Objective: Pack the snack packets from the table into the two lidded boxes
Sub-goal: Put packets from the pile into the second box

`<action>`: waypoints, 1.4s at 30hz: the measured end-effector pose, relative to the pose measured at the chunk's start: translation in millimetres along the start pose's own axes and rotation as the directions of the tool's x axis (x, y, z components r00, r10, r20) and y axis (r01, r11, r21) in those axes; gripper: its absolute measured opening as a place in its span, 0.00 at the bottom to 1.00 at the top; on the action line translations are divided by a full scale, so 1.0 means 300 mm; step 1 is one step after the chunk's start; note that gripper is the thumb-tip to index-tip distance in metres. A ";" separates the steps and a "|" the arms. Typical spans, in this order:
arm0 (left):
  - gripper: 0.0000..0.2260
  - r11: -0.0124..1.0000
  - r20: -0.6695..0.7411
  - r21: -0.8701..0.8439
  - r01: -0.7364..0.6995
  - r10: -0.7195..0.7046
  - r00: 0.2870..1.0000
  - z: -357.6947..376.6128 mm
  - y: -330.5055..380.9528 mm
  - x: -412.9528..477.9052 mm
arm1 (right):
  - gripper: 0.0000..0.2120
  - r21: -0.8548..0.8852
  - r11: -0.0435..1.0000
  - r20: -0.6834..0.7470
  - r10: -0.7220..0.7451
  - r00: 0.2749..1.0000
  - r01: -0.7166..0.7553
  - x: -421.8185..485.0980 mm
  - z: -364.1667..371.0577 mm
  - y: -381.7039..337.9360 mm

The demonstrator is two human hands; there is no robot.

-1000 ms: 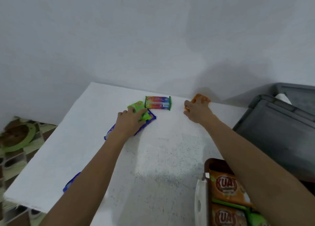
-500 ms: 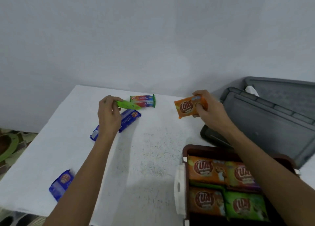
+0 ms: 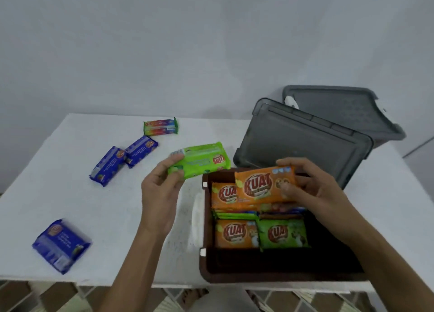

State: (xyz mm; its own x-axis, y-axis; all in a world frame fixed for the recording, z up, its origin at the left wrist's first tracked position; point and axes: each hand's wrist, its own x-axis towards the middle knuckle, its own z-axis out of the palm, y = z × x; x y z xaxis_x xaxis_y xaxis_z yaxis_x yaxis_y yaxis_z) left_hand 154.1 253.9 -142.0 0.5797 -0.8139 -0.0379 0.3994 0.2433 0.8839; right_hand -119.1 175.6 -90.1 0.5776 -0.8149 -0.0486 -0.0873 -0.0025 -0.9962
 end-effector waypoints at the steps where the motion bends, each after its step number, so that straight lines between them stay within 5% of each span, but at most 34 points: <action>1: 0.15 1.000 0.014 0.012 0.024 -0.024 1.000 0.009 -0.013 -0.027 | 0.16 0.004 0.999 0.031 0.036 0.999 -0.036 -0.023 -0.002 0.012; 6: 0.15 0.995 0.050 0.020 0.101 -0.101 0.994 0.042 -0.068 -0.112 | 0.15 0.014 0.975 0.205 0.214 0.955 -0.221 -0.078 0.036 0.106; 12: 0.15 0.995 0.059 0.031 0.090 -0.092 0.994 0.043 -0.083 -0.122 | 0.17 -0.115 0.909 0.179 0.415 0.892 -0.400 -0.040 0.125 0.207; 15: 0.15 0.996 0.061 0.041 0.085 -0.087 0.994 0.036 -0.085 -0.116 | 0.16 -0.425 0.837 0.093 0.419 0.903 -0.345 -0.035 0.141 0.236; 18: 0.15 0.996 0.070 0.051 0.079 -0.082 0.994 0.028 -0.090 -0.114 | 0.16 -0.736 0.660 0.082 0.312 0.947 -0.153 -0.040 0.142 0.253; 22: 0.15 0.993 0.085 0.093 0.069 -0.077 0.993 0.018 -0.087 -0.116 | 0.07 -0.793 0.609 0.044 0.068 0.997 -0.006 -0.044 0.144 0.212; 26: 0.17 0.982 0.144 0.187 0.028 -0.055 0.988 0.031 -0.074 -0.139 | 0.03 -0.624 0.773 -0.101 -0.222 0.970 0.113 -0.030 0.149 0.130; 32: 0.17 0.913 0.380 0.365 -0.185 0.036 0.924 0.130 -0.041 -0.184 | 0.17 -0.128 0.992 -0.047 -0.022 0.999 0.016 -0.033 0.173 0.082; 38: 0.28 0.878 0.556 0.419 -0.230 -0.048 0.830 0.221 -0.042 -0.219 | 0.20 0.431 0.901 0.004 0.057 0.998 -0.053 -0.043 0.153 0.091; 42: 0.24 0.893 0.592 0.401 -0.203 -0.084 0.802 0.225 -0.060 -0.222 | 0.18 0.517 0.855 -0.063 0.080 0.995 -0.036 -0.066 0.113 0.119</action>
State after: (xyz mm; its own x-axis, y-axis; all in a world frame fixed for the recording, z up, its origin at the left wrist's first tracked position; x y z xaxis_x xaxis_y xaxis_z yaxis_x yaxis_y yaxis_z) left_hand 60.4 268.0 -124.0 0.0106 -0.9852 0.1710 -0.0459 0.1704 0.9843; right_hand -106.1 211.3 -127.3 0.5163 -0.8475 -0.1232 0.3239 0.3264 -0.8880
